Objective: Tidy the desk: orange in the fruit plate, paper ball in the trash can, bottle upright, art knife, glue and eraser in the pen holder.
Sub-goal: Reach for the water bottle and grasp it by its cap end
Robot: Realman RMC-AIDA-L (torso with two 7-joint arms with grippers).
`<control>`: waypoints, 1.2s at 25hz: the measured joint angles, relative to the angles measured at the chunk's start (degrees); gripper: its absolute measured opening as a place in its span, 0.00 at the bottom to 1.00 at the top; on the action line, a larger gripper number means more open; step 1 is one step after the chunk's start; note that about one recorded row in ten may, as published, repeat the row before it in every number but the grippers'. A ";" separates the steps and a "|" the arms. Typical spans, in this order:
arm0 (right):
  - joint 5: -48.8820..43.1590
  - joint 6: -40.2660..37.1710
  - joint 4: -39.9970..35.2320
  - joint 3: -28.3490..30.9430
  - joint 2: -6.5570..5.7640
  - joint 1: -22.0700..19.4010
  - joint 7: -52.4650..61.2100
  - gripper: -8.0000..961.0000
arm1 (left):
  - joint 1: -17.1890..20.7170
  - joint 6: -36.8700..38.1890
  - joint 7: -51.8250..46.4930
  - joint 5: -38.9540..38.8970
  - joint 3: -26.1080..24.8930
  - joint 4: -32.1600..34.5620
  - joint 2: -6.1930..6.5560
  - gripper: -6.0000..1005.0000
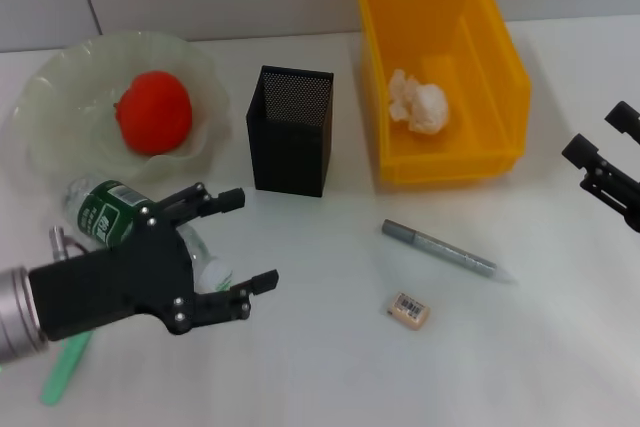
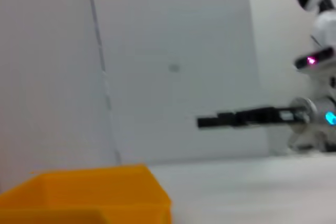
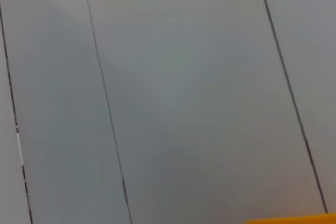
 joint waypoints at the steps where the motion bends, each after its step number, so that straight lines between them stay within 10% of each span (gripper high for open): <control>1: -0.01 0.01 -0.08 0.00 -0.11 -0.01 0.74 0.85 | 0.27 -0.61 -6.97 4.32 -0.25 7.12 -0.01 0.77; 14: -0.05 0.06 0.35 0.13 -0.74 1.18 4.92 0.85 | -3.45 -4.24 -50.86 43.14 11.70 54.09 -0.39 0.77; 30: 0.17 0.10 0.41 0.12 -0.27 1.59 7.08 0.85 | -14.31 -2.49 -63.04 66.15 31.19 53.92 -0.91 0.76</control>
